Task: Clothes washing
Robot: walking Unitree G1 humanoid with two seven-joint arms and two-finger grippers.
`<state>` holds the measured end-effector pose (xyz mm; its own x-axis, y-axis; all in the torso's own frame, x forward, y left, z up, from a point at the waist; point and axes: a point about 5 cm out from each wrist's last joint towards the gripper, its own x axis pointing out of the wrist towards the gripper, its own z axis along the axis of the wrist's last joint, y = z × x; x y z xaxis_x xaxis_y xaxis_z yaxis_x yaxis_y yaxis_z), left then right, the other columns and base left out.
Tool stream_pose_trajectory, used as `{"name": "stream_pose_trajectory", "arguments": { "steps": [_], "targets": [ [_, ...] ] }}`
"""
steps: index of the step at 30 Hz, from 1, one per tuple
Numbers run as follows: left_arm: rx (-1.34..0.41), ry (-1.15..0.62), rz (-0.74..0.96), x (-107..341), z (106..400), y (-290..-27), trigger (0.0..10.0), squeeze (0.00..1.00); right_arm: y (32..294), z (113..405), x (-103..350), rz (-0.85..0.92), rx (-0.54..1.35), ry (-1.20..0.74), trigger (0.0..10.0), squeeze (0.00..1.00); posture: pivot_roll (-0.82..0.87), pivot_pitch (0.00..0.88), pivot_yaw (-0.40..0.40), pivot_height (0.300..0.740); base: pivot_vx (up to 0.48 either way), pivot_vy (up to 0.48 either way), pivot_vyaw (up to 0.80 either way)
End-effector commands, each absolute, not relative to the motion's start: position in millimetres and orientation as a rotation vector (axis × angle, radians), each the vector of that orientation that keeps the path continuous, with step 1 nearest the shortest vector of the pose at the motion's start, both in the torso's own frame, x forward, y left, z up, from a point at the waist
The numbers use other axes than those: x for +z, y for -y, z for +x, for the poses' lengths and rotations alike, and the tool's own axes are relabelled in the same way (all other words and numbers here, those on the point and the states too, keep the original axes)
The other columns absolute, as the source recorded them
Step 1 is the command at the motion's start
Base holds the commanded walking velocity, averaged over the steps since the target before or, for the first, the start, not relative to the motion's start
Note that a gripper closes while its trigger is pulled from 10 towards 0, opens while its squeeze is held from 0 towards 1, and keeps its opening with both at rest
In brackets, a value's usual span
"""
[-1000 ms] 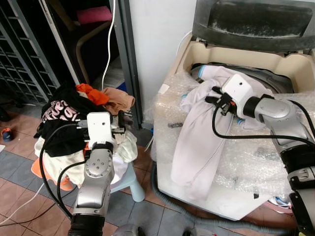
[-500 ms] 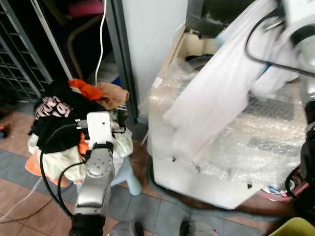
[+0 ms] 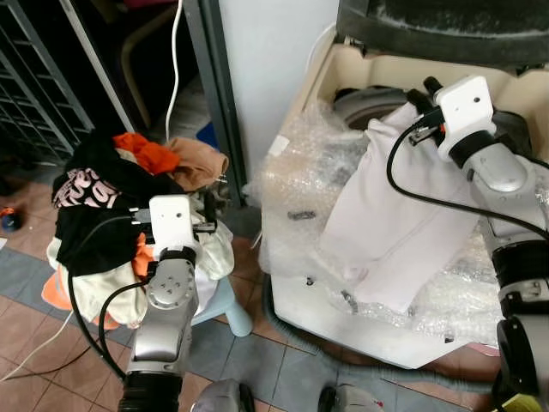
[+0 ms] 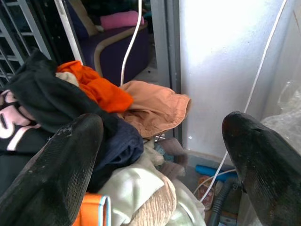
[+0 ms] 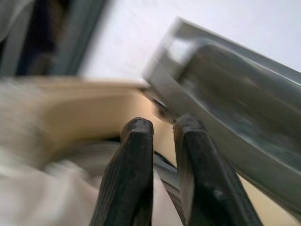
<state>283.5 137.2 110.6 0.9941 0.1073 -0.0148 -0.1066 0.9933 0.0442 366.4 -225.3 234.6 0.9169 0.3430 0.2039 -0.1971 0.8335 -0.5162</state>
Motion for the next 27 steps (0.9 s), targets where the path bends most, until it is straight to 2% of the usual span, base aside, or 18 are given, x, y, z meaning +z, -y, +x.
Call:
{"name": "stream_pose_trajectory", "arguments": {
  "steps": [1,2,4,5,7,9,10,11,12,13,21,27],
  "targets": [
    [0.112,-0.020,0.059,110.4,283.7,-139.9,10.0,0.00,223.2,361.8,241.4,-0.429,0.379,0.301,10.0,1.00,-0.06,0.000,0.078,0.740,0.000,0.000,0.00],
    [0.111,-0.020,0.060,110.4,283.6,-140.0,10.0,0.00,222.3,359.8,242.8,-0.401,0.422,0.296,10.0,1.00,-0.06,0.000,0.078,0.740,0.000,0.000,0.00],
    [0.111,-0.020,0.062,110.1,283.0,-140.5,10.0,0.00,224.4,338.0,242.1,-0.307,0.756,0.161,10.0,1.00,-0.06,0.000,0.079,0.740,0.000,0.000,0.00],
    [0.111,-0.020,0.063,110.2,282.9,-140.5,10.0,0.00,229.6,328.4,237.5,-0.329,0.846,0.093,10.0,1.00,-0.05,0.000,0.076,0.740,0.000,0.000,0.00],
    [0.111,-0.020,0.062,110.0,282.0,-141.0,10.0,0.00,240.6,318.3,225.1,-0.419,0.932,-0.035,10.0,1.00,-0.05,0.000,0.074,0.740,0.000,0.000,0.00],
    [0.111,-0.022,0.061,109.7,281.6,-141.0,10.0,0.00,243.2,315.6,218.6,-0.467,0.944,-0.083,10.0,1.00,-0.05,0.000,0.075,0.740,0.000,0.000,0.00],
    [0.109,-0.024,0.061,109.5,281.0,-140.8,10.0,0.00,245.7,316.7,208.9,-0.542,0.929,-0.130,8.5,0.96,-0.05,0.000,0.075,0.740,0.000,0.000,0.00],
    [0.108,-0.025,0.061,109.7,280.6,-140.7,10.0,0.00,246.0,316.3,201.5,-0.602,0.924,-0.168,1.4,0.87,-0.04,0.000,0.076,0.740,0.000,0.000,0.00],
    [0.109,-0.026,0.060,109.6,280.4,-140.9,10.0,0.00,244.3,313.9,193.1,-0.663,0.942,-0.209,0.0,0.28,-0.04,0.000,0.077,0.740,0.000,0.000,0.00],
    [0.109,-0.027,0.062,109.7,280.2,-140.9,10.0,0.00,241.2,311.6,183.7,-0.722,0.966,-0.233,0.0,0.00,-0.04,0.000,0.080,0.740,0.000,0.000,0.00],
    [0.101,-0.024,0.073,110.5,281.4,-141.6,10.0,0.00,231.5,314.5,178.9,-0.813,0.991,-0.192,0.0,0.00,-0.03,0.000,0.083,0.740,0.000,0.000,0.00],
    [0.103,-0.016,0.074,111.6,283.0,-141.4,10.0,0.00,228.3,326.5,197.1,-0.736,0.934,-0.080,0.0,0.00,-0.03,0.000,0.080,0.740,0.000,0.000,0.00]
  ]
}}
